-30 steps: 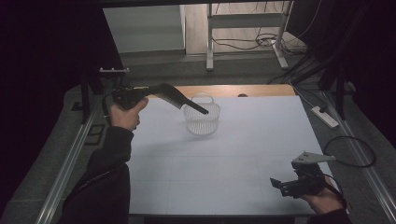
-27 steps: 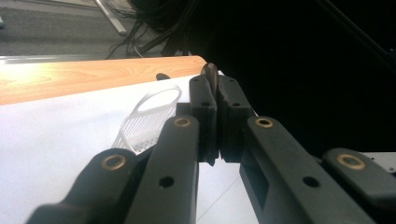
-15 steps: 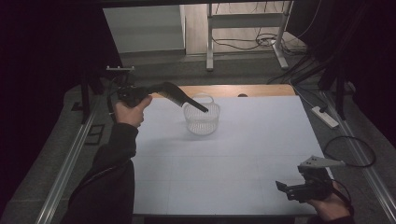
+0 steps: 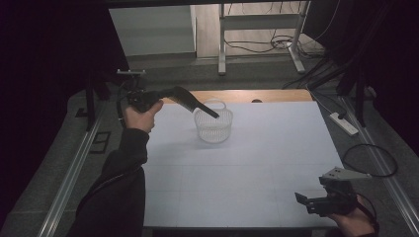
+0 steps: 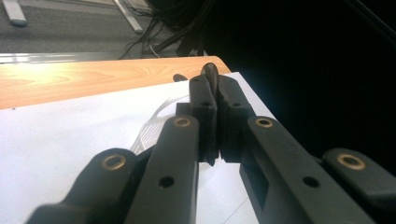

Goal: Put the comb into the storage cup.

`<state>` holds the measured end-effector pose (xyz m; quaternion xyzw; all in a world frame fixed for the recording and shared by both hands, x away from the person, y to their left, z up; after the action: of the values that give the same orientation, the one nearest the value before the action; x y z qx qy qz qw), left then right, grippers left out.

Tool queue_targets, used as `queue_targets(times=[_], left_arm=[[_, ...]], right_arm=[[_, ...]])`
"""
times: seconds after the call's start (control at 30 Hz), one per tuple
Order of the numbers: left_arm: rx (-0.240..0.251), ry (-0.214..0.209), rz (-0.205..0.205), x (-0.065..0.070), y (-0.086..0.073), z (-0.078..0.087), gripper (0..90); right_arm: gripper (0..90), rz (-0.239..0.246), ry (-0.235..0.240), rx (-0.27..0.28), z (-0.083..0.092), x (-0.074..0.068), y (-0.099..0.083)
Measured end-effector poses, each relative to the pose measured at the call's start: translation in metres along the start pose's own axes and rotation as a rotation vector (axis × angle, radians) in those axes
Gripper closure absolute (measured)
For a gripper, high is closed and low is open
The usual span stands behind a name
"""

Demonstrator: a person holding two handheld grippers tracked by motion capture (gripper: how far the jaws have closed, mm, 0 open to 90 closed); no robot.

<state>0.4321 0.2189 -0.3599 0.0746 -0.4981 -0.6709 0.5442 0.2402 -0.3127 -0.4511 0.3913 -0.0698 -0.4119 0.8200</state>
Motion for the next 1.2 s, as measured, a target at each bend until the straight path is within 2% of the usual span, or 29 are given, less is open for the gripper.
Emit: queue_targets(times=[0.43,1.2], left_arm=[[-0.017,0.016,0.001,0.000,-0.001,-0.012,86.1],[-0.070,0.048,0.019,-0.005,-0.015,-0.047,86.0]], right_arm=[[0.0,-0.009,-0.006,0.008,0.002,0.000,-0.001],[0.0,-0.021,-0.005,0.009,0.002,0.002,-0.002]])
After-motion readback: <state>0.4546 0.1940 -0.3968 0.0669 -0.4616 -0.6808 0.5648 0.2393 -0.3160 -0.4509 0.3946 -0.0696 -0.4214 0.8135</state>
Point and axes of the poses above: each handheld gripper's, and its own axes: z roughly backward along the jaws, y roughly out of its top, x roughly to its right, the point moved 1 cm from there along -z, roughly forward along the jaws, and after that the axes turned 12 degrees about y, right-handed, at the moved point
